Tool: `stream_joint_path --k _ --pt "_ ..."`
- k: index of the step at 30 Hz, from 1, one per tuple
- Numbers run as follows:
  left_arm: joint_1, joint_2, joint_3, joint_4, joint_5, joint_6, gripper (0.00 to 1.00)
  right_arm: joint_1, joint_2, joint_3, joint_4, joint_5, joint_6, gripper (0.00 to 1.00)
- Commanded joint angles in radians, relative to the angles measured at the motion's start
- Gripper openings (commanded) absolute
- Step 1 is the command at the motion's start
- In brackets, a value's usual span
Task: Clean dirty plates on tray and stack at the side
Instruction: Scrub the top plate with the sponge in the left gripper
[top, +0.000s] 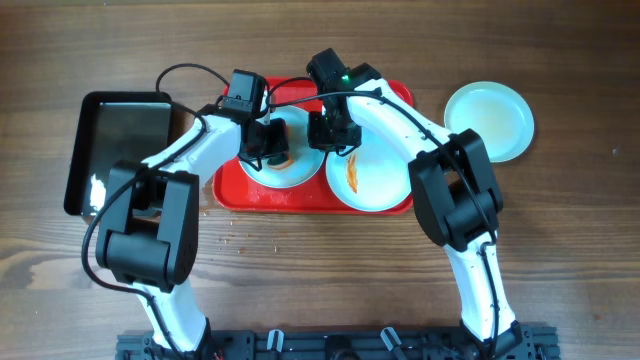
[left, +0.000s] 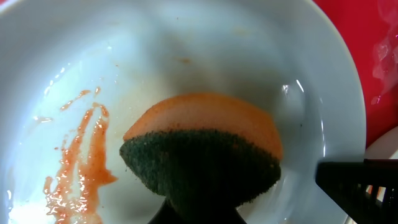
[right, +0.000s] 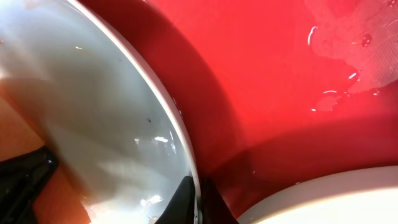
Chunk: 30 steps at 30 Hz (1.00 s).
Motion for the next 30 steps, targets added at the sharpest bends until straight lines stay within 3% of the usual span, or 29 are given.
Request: stream_joint_path --k 1,10,12,16,18,21,22,23,27,30 --pt "-0.004 0.05 -0.006 -0.012 -0.136 -0.012 0.04 0.013 0.007 -0.001 -0.022 0.043 0.011 0.04" --pt "-0.004 0.065 0.002 -0.077 -0.516 0.024 0.04 0.013 0.007 -0.001 -0.026 0.043 0.011 0.04" --pt "-0.004 0.039 0.032 -0.113 -0.47 0.014 0.04 0.013 0.007 -0.001 -0.023 0.043 0.011 0.04" --pt "-0.004 -0.096 0.053 -0.128 -0.133 0.014 0.04 0.013 0.007 -0.001 -0.024 0.043 0.011 0.04" --pt "-0.004 -0.132 0.053 -0.134 -0.079 0.014 0.34 0.013 0.007 -0.001 -0.024 0.043 0.011 0.04" --pt "-0.004 -0.131 0.053 -0.166 -0.078 0.014 0.52 0.013 0.007 -0.001 -0.024 0.043 0.009 0.04" --pt "-0.004 -0.129 0.05 -0.171 -0.078 0.014 0.69 0.013 0.007 -0.001 -0.024 0.043 0.009 0.04" --pt "-0.004 -0.127 0.047 -0.17 -0.079 0.015 0.72 0.013 0.007 -0.001 -0.024 0.042 0.009 0.04" --pt "-0.004 -0.09 0.047 -0.121 -0.079 0.014 0.63 0.013 0.007 -0.001 -0.024 0.042 0.009 0.04" --pt "-0.005 -0.046 0.047 -0.056 -0.079 0.014 0.49 0.013 0.007 -0.001 -0.024 0.024 0.008 0.04"
